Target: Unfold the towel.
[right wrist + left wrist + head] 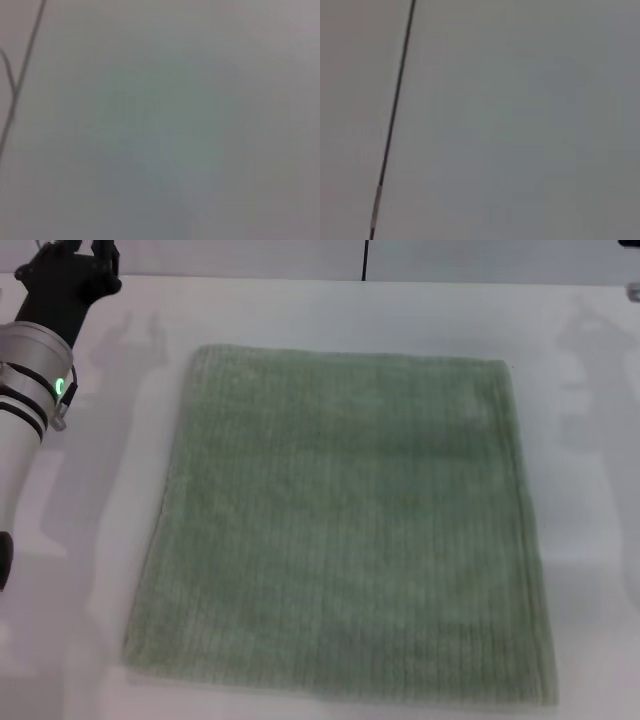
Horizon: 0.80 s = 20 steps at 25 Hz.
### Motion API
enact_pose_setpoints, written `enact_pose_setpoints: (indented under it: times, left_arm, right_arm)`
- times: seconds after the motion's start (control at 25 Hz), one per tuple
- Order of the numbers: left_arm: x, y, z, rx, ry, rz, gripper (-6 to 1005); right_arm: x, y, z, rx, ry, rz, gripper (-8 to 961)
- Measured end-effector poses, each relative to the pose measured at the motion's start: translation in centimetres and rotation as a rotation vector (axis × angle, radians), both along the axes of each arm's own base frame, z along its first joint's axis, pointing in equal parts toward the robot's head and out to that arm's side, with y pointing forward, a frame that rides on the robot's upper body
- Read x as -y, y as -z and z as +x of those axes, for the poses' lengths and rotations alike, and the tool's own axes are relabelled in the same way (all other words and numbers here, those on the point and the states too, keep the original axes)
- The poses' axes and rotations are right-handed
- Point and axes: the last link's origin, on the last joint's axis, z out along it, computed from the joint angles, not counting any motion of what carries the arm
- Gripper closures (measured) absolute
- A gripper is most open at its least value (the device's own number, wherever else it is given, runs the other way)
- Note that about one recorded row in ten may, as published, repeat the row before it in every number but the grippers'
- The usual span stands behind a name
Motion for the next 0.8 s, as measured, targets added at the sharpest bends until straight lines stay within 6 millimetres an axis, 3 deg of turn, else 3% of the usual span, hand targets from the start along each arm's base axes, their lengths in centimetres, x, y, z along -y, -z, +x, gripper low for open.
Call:
enact_pose_setpoints:
  times: [0.24,0.64,0.8]
  left_arm:
    - [-0.2,0.5,0.3,-0.012,-0.004,-0.015,571]
    - [-0.3,0.6,0.6,0.034,0.005,-0.024,547]
    - [-0.2,0.5,0.7,0.035,0.018,-0.022,538]
  right_arm:
    - [0.9,-0.2,1.9,-0.019,0.033,0.000,954]
    - [2.1,0.5,2.1,0.032,-0.005,-0.041,953]
    - [2.6,0.6,1.9,0.025,-0.026,-0.043,870]
